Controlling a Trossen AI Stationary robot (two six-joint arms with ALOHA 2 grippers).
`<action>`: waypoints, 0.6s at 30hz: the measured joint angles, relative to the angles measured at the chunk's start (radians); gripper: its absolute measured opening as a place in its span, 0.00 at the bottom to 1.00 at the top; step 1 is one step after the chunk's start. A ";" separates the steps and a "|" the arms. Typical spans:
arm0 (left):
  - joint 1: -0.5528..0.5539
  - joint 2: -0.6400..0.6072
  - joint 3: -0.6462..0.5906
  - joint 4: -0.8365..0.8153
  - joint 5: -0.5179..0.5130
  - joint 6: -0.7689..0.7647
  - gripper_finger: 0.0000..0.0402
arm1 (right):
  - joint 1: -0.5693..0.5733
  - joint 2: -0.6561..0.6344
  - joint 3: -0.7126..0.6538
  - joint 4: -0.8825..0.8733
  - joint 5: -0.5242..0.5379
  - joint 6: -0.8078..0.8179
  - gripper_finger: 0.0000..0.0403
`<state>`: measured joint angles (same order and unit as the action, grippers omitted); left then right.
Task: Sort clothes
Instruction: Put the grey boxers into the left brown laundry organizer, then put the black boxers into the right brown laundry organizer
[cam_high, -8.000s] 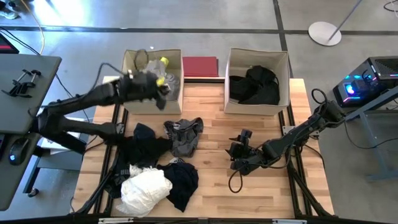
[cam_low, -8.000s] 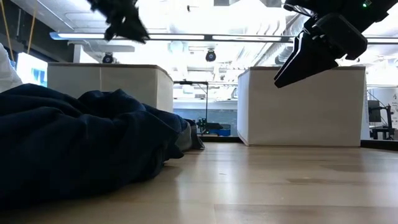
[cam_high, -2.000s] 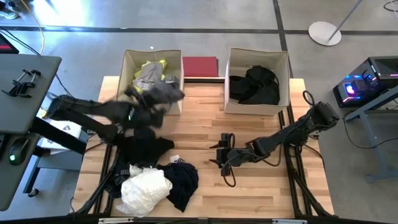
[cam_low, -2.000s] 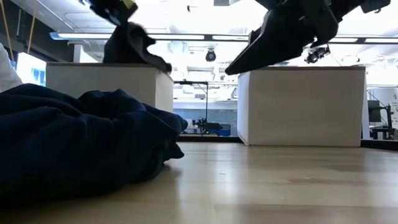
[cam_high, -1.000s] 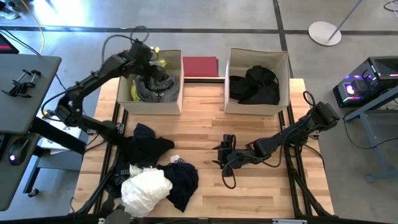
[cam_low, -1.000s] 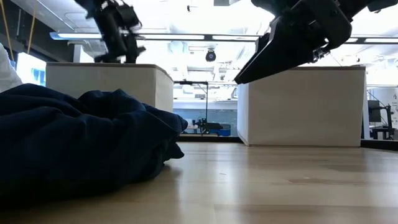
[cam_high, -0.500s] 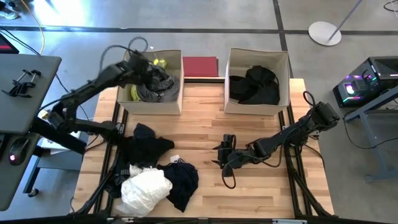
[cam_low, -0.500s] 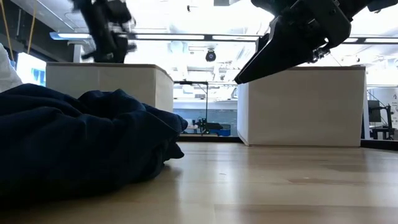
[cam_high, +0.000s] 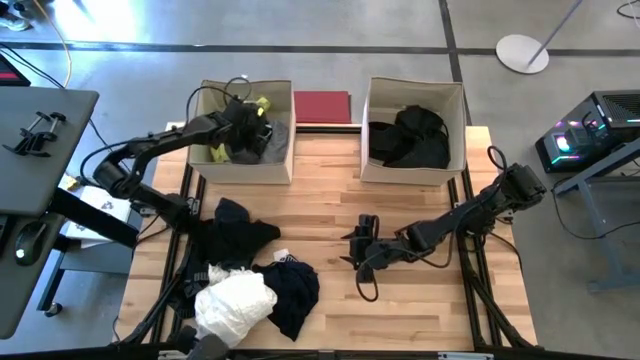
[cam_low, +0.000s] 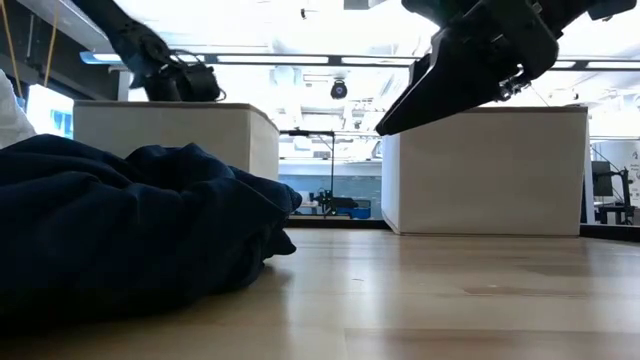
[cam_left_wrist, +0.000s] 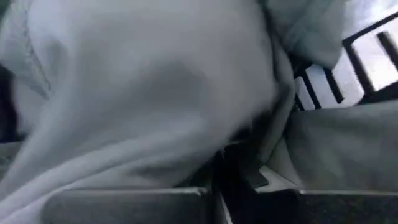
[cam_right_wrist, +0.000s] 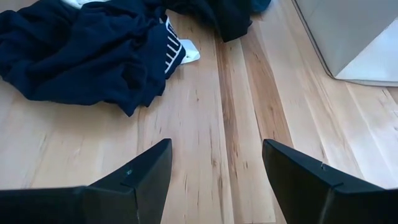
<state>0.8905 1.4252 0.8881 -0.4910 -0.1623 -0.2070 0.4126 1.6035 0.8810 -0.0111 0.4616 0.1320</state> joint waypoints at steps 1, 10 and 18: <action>-0.007 -0.019 0.027 -0.033 0.000 0.006 0.05 | 0.000 0.000 0.000 0.001 0.000 0.000 0.59; -0.075 -0.184 0.347 -0.349 0.076 0.042 0.19 | -0.018 0.000 0.000 0.106 -0.019 -0.040 0.59; -0.193 -0.346 0.411 -0.402 0.067 -0.025 0.24 | -0.121 0.121 0.001 0.512 -0.487 -0.222 0.59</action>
<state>0.6978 1.0796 1.2993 -0.8929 -0.0955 -0.2324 0.2914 1.7243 0.8825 0.5013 -0.0252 -0.0899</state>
